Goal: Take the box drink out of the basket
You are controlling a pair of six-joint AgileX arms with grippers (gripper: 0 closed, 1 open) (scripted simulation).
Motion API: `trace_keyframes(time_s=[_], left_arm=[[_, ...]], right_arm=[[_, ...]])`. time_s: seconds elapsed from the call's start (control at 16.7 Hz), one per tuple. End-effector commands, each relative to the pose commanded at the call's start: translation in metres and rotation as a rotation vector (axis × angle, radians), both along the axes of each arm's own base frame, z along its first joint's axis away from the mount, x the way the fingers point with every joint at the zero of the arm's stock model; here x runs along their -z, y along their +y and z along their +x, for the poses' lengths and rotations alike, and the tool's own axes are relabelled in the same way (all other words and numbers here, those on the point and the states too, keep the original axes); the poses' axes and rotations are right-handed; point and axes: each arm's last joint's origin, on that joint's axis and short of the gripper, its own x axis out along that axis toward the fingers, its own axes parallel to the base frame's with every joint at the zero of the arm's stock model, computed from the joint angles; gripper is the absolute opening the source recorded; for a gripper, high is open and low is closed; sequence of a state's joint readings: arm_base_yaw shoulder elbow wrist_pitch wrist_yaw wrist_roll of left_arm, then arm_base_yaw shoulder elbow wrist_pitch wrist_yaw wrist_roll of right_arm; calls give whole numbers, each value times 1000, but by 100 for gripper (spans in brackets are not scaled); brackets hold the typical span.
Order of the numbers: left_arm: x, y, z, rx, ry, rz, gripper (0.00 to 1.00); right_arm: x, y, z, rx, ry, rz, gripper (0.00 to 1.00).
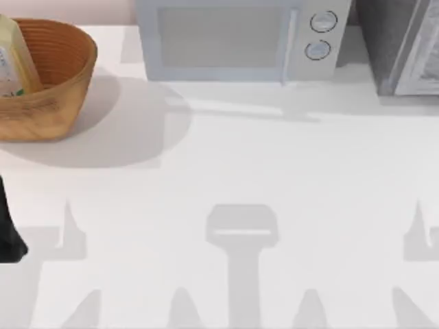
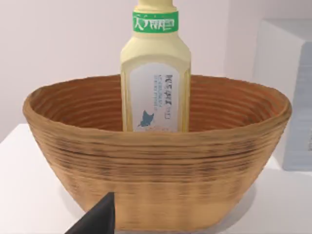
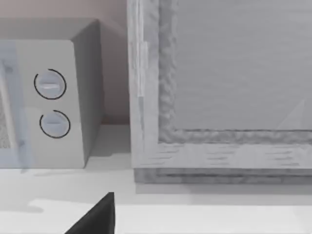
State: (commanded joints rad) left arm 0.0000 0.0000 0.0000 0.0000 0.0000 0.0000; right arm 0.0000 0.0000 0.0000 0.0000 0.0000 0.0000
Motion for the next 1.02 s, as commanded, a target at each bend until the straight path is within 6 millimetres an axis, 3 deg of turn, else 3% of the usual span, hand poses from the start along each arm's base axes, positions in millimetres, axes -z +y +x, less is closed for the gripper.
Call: trace_keyframes(time_s=[0.3, 0.54, 0.78, 1.02], left_arm=[[-2, 0, 3, 8, 18, 3, 100], [-18, 0, 17, 19, 35, 1, 100], [-42, 3, 50, 22, 23, -5, 100], [-56, 9, 102, 18, -1, -9, 100]], right_arm=[[0, 0, 0, 0, 0, 0, 100], [0, 0, 0, 0, 0, 0, 100], [0, 0, 0, 0, 0, 0, 100], [0, 0, 0, 0, 0, 0, 100]])
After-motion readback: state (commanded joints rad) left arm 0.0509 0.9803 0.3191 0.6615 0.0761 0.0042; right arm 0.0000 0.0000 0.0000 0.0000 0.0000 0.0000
